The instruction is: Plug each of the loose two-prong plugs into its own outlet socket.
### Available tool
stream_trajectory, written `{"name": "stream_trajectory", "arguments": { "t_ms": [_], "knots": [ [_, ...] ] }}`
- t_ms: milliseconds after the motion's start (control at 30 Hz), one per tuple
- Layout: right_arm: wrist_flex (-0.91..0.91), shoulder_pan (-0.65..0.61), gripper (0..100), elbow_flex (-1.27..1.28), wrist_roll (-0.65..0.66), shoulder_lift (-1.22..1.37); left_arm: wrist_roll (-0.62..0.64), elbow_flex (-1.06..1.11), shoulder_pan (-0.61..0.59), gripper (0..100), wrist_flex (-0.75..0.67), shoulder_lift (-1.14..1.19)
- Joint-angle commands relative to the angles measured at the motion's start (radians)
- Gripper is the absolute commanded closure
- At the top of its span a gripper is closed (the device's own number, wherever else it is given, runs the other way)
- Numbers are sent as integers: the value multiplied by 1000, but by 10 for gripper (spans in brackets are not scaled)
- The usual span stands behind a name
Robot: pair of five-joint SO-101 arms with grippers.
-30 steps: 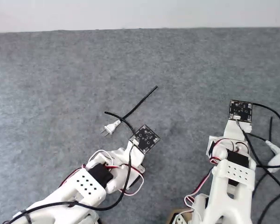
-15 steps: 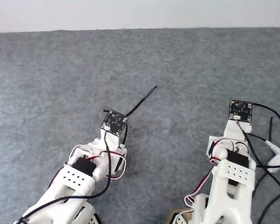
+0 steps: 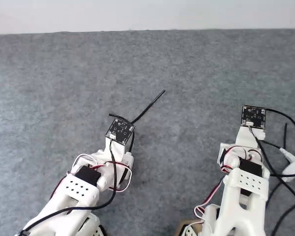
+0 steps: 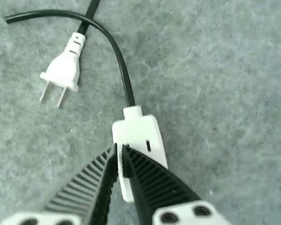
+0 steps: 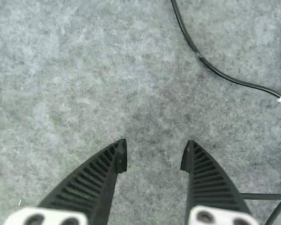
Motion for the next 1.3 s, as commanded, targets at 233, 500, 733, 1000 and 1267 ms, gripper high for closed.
{"name": "stream_trajectory", "arguments": {
  "t_ms": [233, 500, 733, 1000, 1267],
  "knots": [
    [-10, -8, 815, -3, 9, 2, -5, 21, -8, 987, 68, -6],
    [-12, -12, 815, -3, 9, 2, -9, -16, -40, 987, 38, -8],
    [-10, -30, 815, -2, 8, 2, -9, -122, -270, 985, 34, -8],
    [-8, -30, 815, -2, 8, 2, -11, -143, -298, 985, -28, -6],
    [-8, -30, 815, -2, 8, 2, -175, -162, -275, 903, -138, 5]
  ]
}}
